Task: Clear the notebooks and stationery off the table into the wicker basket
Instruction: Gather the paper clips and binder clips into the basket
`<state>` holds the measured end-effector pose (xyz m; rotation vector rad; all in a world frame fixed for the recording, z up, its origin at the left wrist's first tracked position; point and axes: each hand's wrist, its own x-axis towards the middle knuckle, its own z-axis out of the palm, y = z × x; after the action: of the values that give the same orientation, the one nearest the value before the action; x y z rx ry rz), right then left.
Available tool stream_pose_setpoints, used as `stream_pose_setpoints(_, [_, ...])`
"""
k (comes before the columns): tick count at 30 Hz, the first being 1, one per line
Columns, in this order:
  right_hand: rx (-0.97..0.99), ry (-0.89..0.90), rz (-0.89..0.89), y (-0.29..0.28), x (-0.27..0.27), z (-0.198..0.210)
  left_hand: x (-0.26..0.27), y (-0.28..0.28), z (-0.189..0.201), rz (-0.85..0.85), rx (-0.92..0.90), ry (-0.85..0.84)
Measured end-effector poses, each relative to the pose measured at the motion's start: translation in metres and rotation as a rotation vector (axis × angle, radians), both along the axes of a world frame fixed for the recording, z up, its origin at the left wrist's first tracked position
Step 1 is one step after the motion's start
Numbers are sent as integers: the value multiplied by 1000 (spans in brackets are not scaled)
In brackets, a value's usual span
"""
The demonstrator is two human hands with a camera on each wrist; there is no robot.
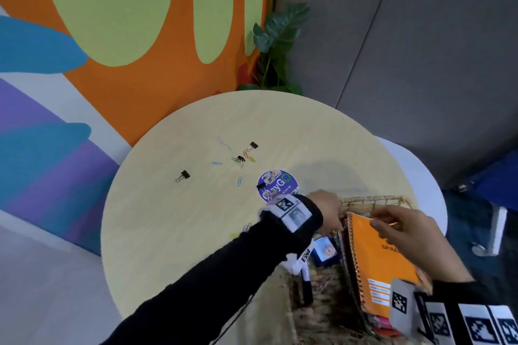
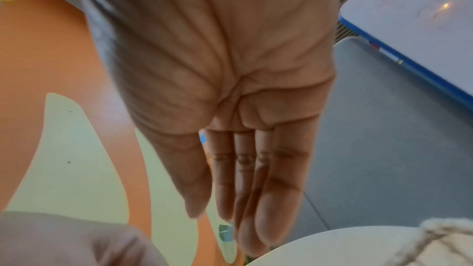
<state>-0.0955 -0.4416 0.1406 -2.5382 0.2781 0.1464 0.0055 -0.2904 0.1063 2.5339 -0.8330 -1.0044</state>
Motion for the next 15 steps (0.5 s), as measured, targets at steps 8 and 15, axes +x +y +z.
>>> stream_pose_setpoints(8, [191, -89, 86, 92, 86, -7, 117, 219, -27, 768, -247, -289])
stream_pose_setpoints(15, [168, -32, 252, 186, 166, -44, 150, 300, -124, 729, 173, -225])
